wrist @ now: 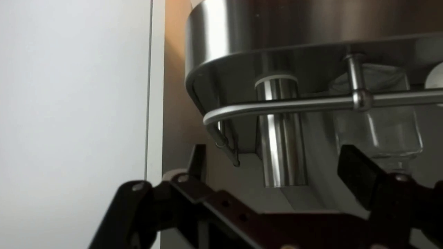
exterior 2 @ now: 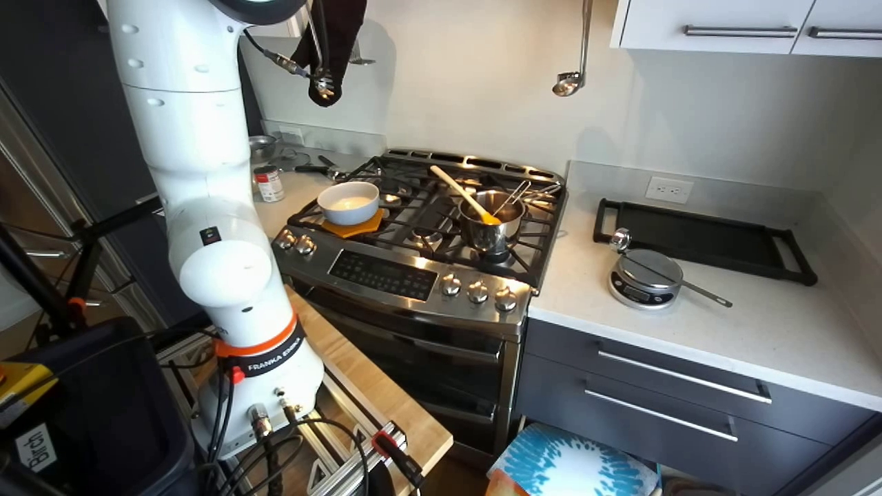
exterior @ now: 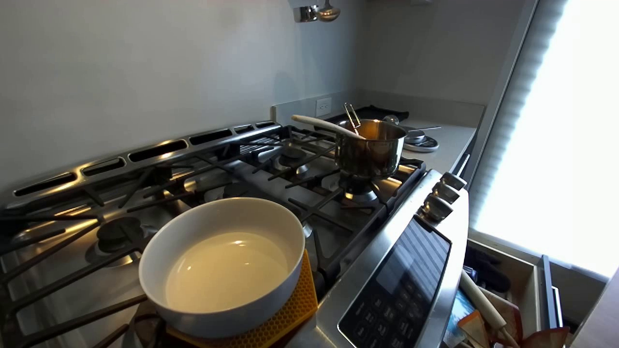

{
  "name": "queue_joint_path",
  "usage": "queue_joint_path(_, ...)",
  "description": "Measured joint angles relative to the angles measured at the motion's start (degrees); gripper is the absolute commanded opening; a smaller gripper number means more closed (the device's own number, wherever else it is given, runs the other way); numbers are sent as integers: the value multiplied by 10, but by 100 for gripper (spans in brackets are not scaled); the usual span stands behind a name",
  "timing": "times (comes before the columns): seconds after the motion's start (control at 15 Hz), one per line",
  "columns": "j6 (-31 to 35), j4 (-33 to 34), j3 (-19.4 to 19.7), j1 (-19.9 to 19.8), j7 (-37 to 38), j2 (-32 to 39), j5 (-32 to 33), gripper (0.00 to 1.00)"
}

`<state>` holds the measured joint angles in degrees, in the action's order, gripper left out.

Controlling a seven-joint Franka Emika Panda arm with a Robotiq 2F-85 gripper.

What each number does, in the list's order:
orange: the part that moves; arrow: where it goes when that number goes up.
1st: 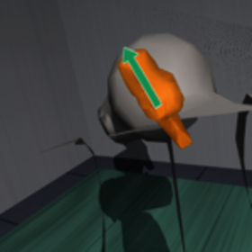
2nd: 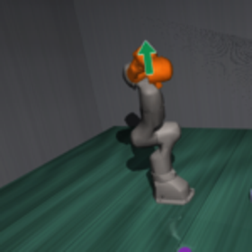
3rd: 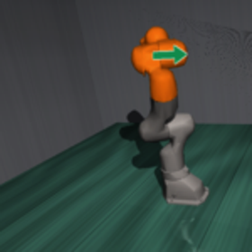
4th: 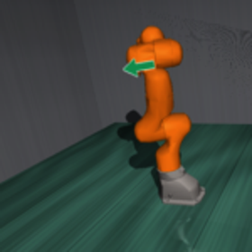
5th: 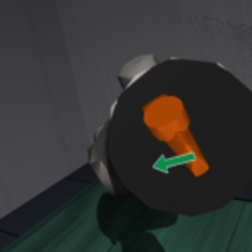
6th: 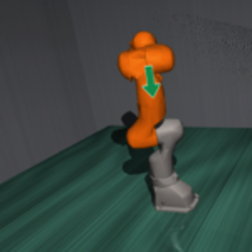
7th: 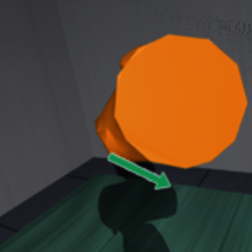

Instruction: Put a silver cylinder on the kitchen scale

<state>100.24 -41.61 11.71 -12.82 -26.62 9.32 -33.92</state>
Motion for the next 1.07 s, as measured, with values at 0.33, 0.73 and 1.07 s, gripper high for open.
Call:
queue_joint_path(0.33,-12,44,-2,-8,-7,34,-13,86)
queue_joint_path(0.73,-12,77,-12,-8,-30,61,-20,38)
queue_joint_path(1.07,-12,90,-16,-8,-38,69,-23,11)
